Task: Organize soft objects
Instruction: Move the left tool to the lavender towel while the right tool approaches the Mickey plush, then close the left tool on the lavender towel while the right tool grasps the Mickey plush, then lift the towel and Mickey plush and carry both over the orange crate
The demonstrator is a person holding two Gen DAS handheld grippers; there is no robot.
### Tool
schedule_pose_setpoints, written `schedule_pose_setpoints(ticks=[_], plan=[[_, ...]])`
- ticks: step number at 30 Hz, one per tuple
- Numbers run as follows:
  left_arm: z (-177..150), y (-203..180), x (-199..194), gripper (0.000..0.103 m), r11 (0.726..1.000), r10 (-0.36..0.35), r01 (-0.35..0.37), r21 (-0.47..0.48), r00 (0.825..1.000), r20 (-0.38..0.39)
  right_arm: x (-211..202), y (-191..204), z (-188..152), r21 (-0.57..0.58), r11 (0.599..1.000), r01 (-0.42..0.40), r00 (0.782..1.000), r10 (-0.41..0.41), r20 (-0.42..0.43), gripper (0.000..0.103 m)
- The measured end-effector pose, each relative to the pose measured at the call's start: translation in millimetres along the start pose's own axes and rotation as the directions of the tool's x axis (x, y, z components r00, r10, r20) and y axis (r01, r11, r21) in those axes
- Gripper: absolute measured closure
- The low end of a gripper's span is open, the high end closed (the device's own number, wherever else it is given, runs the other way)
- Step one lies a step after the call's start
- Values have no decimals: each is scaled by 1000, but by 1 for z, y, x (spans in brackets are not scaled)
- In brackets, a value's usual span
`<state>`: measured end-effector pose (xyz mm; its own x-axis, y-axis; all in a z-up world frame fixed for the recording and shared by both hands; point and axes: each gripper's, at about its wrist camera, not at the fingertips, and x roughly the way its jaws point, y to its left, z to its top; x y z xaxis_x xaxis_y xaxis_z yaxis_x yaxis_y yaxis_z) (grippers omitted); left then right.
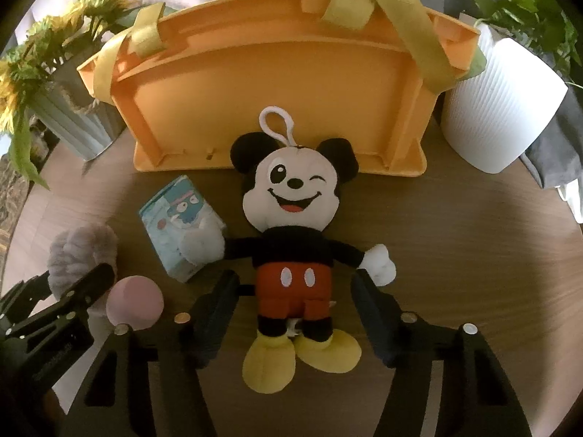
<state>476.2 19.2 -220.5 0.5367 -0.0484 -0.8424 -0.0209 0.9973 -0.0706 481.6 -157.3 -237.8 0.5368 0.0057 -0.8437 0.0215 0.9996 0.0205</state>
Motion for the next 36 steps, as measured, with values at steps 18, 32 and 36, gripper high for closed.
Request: schedule_pose_setpoints(ticks=[18, 32, 36], plan=[[-5, -13, -26, 66, 998, -19, 14, 62, 997, 80, -15, -6, -6, -5, 1000, -27, 999, 28, 26, 62], [-1, -30, -73, 66, 991, -77, 54, 121, 979, 189, -60, -13, -8, -2, 998, -63, 991, 63, 121, 63], [1, -37, -85, 66, 988, -94, 64, 144, 971, 218, -77, -15, -12, -8, 997, -73, 986, 73, 147, 63]])
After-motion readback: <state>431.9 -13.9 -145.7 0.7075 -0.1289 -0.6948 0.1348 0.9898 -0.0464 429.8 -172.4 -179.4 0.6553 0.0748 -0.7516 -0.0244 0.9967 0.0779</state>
